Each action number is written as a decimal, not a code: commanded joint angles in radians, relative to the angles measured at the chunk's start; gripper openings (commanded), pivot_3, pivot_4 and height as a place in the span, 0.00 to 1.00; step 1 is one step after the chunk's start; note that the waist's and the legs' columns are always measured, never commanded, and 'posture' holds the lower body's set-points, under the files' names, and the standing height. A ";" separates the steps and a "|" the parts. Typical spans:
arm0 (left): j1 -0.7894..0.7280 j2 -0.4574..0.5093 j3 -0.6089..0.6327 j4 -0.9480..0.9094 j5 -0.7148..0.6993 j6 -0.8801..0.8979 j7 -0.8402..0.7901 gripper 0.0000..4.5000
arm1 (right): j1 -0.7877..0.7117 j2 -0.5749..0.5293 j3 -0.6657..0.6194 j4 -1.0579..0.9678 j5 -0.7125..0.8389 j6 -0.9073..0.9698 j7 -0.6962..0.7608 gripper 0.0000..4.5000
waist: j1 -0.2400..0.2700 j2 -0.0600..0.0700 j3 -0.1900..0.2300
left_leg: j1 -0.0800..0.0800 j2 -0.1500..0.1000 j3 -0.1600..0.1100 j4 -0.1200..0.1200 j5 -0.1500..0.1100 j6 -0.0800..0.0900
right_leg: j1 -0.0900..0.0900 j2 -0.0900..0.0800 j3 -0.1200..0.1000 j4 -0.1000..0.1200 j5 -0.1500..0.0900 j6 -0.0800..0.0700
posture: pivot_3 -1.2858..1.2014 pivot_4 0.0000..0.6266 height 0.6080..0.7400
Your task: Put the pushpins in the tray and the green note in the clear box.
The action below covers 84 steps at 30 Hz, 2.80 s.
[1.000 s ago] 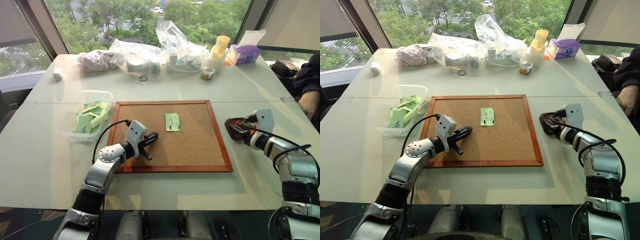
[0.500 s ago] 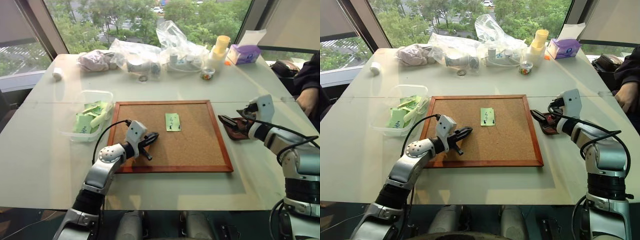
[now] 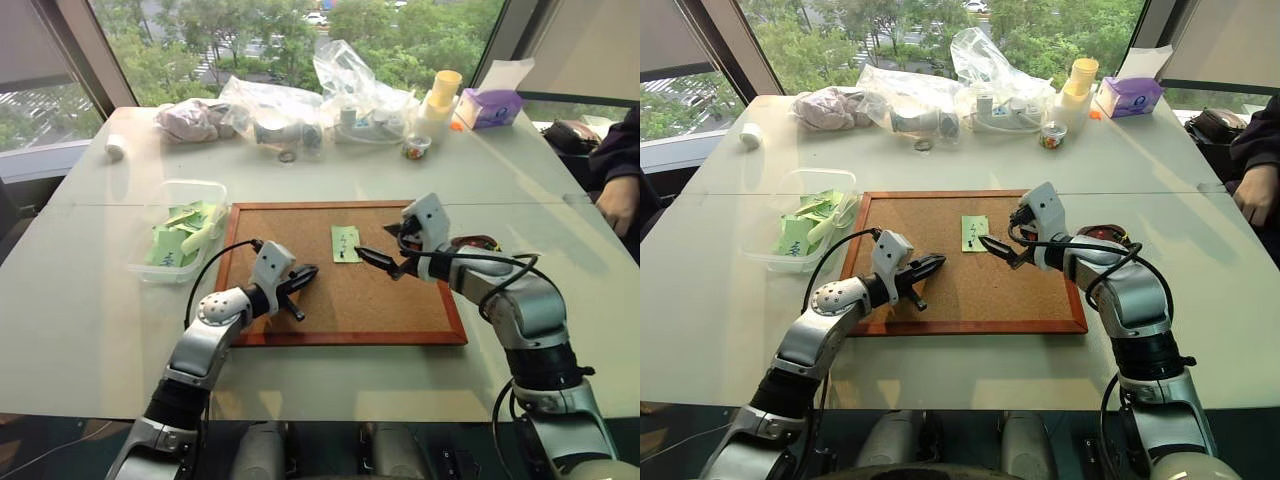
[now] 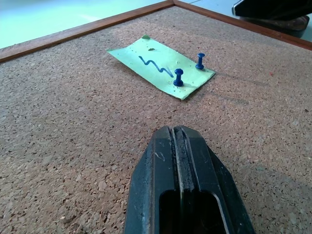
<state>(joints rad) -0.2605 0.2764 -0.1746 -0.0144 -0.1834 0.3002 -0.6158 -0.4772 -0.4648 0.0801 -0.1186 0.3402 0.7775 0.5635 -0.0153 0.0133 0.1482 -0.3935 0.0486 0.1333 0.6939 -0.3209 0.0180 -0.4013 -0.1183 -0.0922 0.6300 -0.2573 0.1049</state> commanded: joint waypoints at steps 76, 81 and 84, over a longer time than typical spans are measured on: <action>0.028 0.033 -0.035 0.079 0.041 0.042 0.034 0.00 | 0.213 -0.203 -0.439 0.084 0.052 -0.122 0.021 0.38 | 0.004 0.002 -0.002 | 0.002 -0.001 0.001 -0.007 0.000 0.000 | -0.001 -0.001 0.001 -0.001 0.000 -0.001 | 0.52 0.24 1.00; 0.026 0.034 -0.036 0.082 0.040 0.041 0.030 0.00 | 0.191 -0.224 -0.415 0.002 0.097 -0.072 0.047 0.38 | 0.004 0.002 -0.002 | 0.002 -0.001 0.000 -0.007 0.000 0.000 | -0.001 -0.001 0.001 -0.001 0.000 -0.001 | 0.52 0.24 1.00; 0.025 0.033 -0.037 0.081 0.039 0.042 0.030 0.00 | 0.158 -0.221 -0.391 -0.037 0.113 -0.049 0.051 0.38 | 0.004 0.002 -0.002 | 0.002 -0.001 0.001 -0.007 0.000 0.000 | -0.002 -0.001 0.001 -0.001 0.000 -0.001 | 0.52 0.24 1.00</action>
<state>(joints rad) -0.2648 0.2973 -0.2005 -0.0095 -0.1777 0.3150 -0.5909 -0.2881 -0.6723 -0.3096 -0.0936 0.4247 0.7225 0.6080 -0.0110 0.0150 0.1466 -0.3911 0.0478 0.1338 0.6866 -0.3208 0.0180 -0.4029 -0.1191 -0.0910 0.6288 -0.2571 0.1038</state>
